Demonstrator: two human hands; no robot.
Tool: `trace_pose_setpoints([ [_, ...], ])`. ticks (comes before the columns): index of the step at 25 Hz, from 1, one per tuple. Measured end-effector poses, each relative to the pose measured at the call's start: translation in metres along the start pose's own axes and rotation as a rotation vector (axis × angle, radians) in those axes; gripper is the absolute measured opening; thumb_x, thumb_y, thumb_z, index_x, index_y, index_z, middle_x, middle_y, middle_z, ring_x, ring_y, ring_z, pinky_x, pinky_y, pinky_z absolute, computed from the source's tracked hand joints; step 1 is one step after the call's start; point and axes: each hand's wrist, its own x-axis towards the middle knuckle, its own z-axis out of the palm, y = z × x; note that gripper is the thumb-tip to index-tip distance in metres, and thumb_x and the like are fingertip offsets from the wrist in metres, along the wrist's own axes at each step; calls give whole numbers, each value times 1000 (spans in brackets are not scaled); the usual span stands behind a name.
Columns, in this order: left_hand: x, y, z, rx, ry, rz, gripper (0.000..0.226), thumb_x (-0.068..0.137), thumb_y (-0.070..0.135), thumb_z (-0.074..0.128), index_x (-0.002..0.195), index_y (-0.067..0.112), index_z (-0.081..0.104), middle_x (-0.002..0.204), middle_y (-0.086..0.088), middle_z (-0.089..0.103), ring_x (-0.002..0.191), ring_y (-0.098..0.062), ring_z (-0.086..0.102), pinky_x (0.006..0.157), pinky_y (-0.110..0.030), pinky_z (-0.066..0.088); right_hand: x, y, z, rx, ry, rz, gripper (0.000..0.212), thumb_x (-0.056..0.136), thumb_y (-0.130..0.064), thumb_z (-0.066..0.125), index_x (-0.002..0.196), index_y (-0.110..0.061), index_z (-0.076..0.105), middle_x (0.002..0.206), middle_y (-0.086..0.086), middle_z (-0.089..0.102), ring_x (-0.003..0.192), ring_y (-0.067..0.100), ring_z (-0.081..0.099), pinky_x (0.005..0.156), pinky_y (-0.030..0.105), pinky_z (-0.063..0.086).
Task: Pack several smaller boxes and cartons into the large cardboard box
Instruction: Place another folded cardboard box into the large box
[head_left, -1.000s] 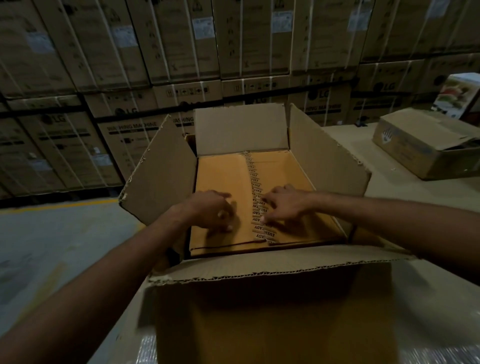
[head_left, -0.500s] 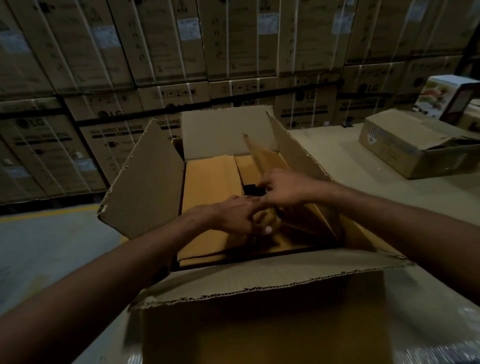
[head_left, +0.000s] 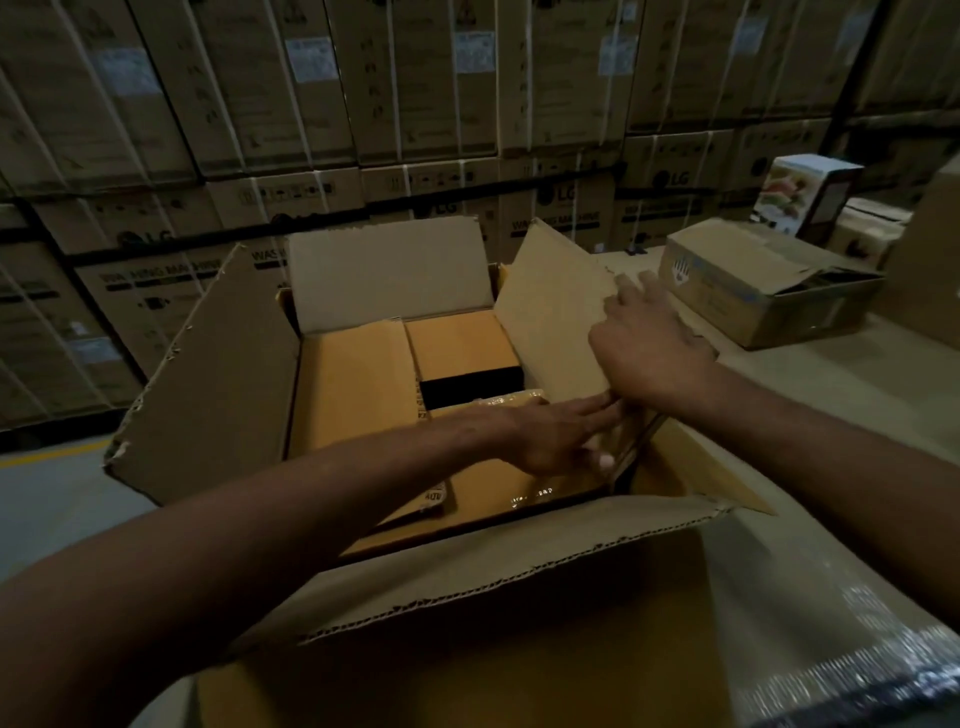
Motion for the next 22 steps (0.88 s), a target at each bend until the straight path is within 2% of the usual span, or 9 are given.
trace_pose_setpoints([
  [3, -19, -36, 6, 107, -52, -107, 63, 105, 50, 43, 161, 34, 19, 163, 3, 35, 146, -21, 38, 119, -52, 29, 17, -25, 12, 165, -30, -178, 24, 95, -27, 62, 119, -22, 66, 126, 5, 65, 126, 27, 51, 121, 55, 19],
  [6, -58, -73, 11, 182, -196, -261, 43, 103, 50, 48, 141, 32, 54, 133, 4, 62, 122, -18, 58, 108, -46, 44, 44, -52, 24, 428, -245, -271, 34, 95, -18, 60, 128, -26, 64, 120, 0, 67, 120, 23, 56, 120, 66, 0],
  [8, -82, -86, 11, 249, -161, -308, 42, 102, 58, 43, 122, 27, 64, 115, 4, 66, 107, -16, 60, 103, -43, 44, 60, -70, 21, 591, -314, -310, 46, 97, -17, 59, 143, -26, 56, 134, 2, 63, 125, 23, 56, 122, 58, 18],
  [9, -93, -88, 10, 274, -119, -314, 44, 102, 60, 41, 114, 26, 66, 109, 4, 66, 103, -15, 59, 101, -41, 42, 64, -80, 16, 696, -357, -355, 51, 100, -16, 57, 150, -24, 50, 143, 3, 58, 128, 24, 55, 118, 48, 32],
  [11, -112, -90, 11, 233, 9, -312, 43, 103, 59, 39, 107, 27, 67, 108, 5, 65, 103, -14, 57, 98, -40, 43, 67, -100, 2, 969, -478, -457, 54, 102, -10, 54, 155, -19, 43, 152, 7, 50, 132, 25, 53, 104, 36, 45],
  [13, -133, -87, 11, 118, 166, -310, 36, 103, 53, 43, 108, 27, 68, 108, 5, 65, 102, -15, 59, 93, -44, 51, 67, -119, -12, 1202, -480, -521, 47, 100, -3, 52, 145, -17, 53, 141, 13, 58, 123, 26, 57, 95, 37, 48],
  [16, -176, -77, -6, -5, 399, -361, 27, 102, 39, 53, 109, 20, 72, 108, 3, 67, 96, -16, 63, 86, -42, 54, 66, -140, -43, 1426, -289, -618, 28, 96, -12, 60, 121, -22, 64, 117, 3, 67, 110, 21, 64, 89, 33, 52],
  [19, -236, -75, -30, -8, 606, -551, 23, 100, 34, 59, 111, 21, 74, 99, 3, 71, 83, -12, 66, 73, -30, 53, 68, -159, -83, 1467, -178, -723, 63, 96, -2, 54, 152, -29, 45, 148, 1, 54, 136, 20, 51, 101, 34, 50],
  [22, -287, -87, -30, 146, 532, -894, 24, 99, 24, 59, 119, 24, 70, 104, 2, 70, 89, -11, 64, 78, -29, 56, 61, -195, -120, 1228, -170, -828, 84, 97, 4, 52, 163, -36, 19, 166, 2, 32, 151, 21, 31, 112, 33, 38],
])
